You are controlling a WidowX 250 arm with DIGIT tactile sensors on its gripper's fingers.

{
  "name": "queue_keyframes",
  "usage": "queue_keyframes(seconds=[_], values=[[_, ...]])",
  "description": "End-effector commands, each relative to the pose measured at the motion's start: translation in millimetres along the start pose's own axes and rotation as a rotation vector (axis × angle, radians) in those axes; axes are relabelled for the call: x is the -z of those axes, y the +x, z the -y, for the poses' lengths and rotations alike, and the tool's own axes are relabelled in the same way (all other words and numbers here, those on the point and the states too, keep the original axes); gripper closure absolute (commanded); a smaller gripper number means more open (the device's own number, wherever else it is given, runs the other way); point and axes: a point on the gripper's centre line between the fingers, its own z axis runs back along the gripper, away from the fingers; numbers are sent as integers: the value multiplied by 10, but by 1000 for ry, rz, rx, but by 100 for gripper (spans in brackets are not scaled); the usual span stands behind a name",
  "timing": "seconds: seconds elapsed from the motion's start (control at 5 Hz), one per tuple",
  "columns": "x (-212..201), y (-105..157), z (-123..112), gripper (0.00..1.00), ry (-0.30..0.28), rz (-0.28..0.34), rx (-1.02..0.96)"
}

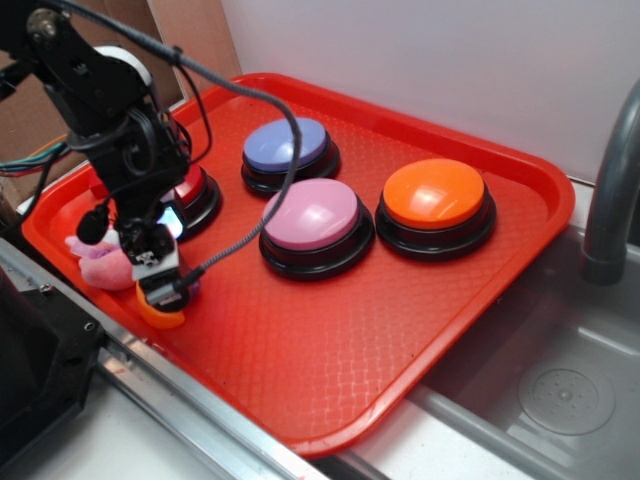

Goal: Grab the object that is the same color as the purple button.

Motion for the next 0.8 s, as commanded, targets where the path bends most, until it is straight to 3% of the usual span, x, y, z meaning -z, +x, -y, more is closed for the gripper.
queue_keyframes(seconds=[0.0,0.2,0.4,0.6], values=[[174,42,54,0,16,-23,7],[243,14,69,0,23,-41,-6],[254,-7,61,100,31,-45,-5],[236,-25,36,100,39,-52,-16]])
